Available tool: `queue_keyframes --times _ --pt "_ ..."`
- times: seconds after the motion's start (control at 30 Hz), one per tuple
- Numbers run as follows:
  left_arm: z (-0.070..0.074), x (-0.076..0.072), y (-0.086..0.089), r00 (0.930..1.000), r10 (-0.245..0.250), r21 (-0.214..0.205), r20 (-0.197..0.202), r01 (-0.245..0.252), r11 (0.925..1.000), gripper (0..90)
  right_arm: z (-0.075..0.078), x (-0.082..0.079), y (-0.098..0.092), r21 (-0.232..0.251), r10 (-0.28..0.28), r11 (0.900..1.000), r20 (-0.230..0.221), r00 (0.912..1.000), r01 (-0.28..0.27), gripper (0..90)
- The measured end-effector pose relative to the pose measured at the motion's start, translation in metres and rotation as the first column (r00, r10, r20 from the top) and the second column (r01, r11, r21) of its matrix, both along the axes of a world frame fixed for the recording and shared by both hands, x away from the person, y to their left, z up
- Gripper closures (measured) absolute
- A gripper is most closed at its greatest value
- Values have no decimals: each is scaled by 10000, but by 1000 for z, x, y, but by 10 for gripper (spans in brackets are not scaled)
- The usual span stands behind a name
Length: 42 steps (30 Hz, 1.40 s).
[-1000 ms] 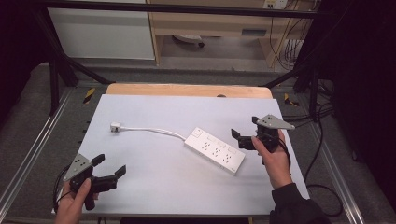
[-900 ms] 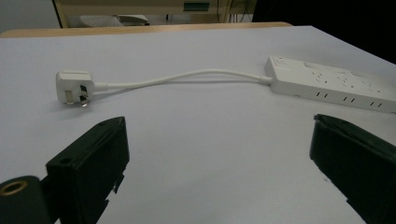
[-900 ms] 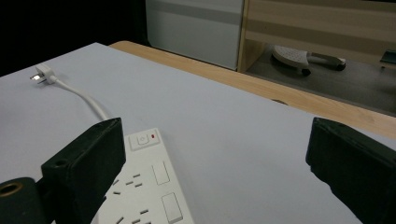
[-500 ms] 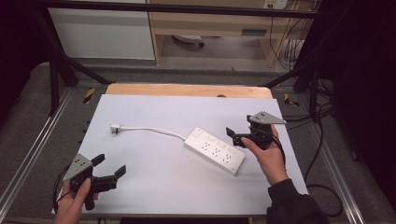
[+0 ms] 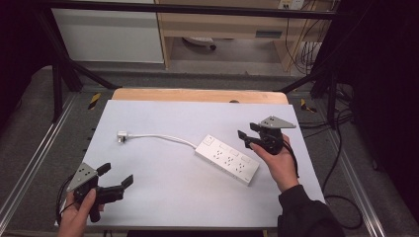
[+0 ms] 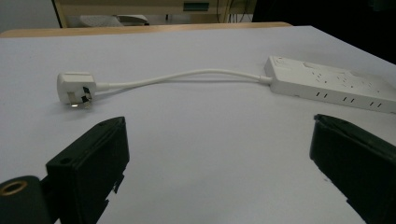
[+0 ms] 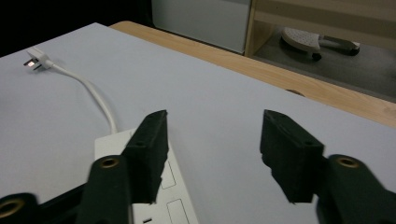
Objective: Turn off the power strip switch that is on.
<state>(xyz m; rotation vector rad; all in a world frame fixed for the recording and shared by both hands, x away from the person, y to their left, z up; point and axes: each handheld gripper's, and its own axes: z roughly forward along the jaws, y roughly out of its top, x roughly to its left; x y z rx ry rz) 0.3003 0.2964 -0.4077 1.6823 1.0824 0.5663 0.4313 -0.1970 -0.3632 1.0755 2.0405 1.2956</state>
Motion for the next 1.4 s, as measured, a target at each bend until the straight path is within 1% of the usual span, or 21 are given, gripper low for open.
queue_keyframes --times 0.07,0.13,0.27,0.37,0.4,0.43,0.5,0.53,0.7,0.87,1.17,1.4 --pt "0 0 0 10000 -8 20 -3 8 10000 47 -1 1 1 18 49 10000 -20 10000 -49 548" --pt "0 0 0 10000 -9 18 -2 9 10000 46 -3 3 1 -74 56 10000 -95 9999 -57 614" --pt "0 0 0 10000 -3 -14 3 3 10000 46 -6 5 4 -144 104 9998 -98 9999 -105 719" --pt "0 0 0 10000 -1 15 3 1 10000 46 -7 6 6 -180 206 9996 -112 9997 -208 775" --pt "0 0 0 10000 -4 2 2 4 10000 46 -7 6 6 -180 206 9996 -112 9997 -208 775" --pt "0 0 0 10000 -7 8 0 7 10000 47 -8 7 7 -304 258 9992 -40 9997 -259 817" --pt "0 0 0 10000 -11 21 0 11 10000 46 -9 8 8 -330 289 9990 -31 9996 -290 835" --pt "0 0 0 10000 -11 17 4 11 10000 46 -11 8 10 -393 367 9986 -5 9993 -367 858" --pt "0 0 0 10000 -5 4 7 5 10000 46 -15 9 13 -473 478 9977 -83 9988 -482 900" --pt "0 0 0 10000 -10 3 8 10 10000 47 -21 12 15 -550 509 9971 -188 9985 -519 900" --pt "0 0 0 10000 -10 9 13 10 10000 46 -26 15 18 -520 517 9972 -329 9981 -533 900" --pt "0 0 1 10000 -6 31 28 6 10000 46 -35 16 18 -523 496 9972 -576 9971 -526 900"
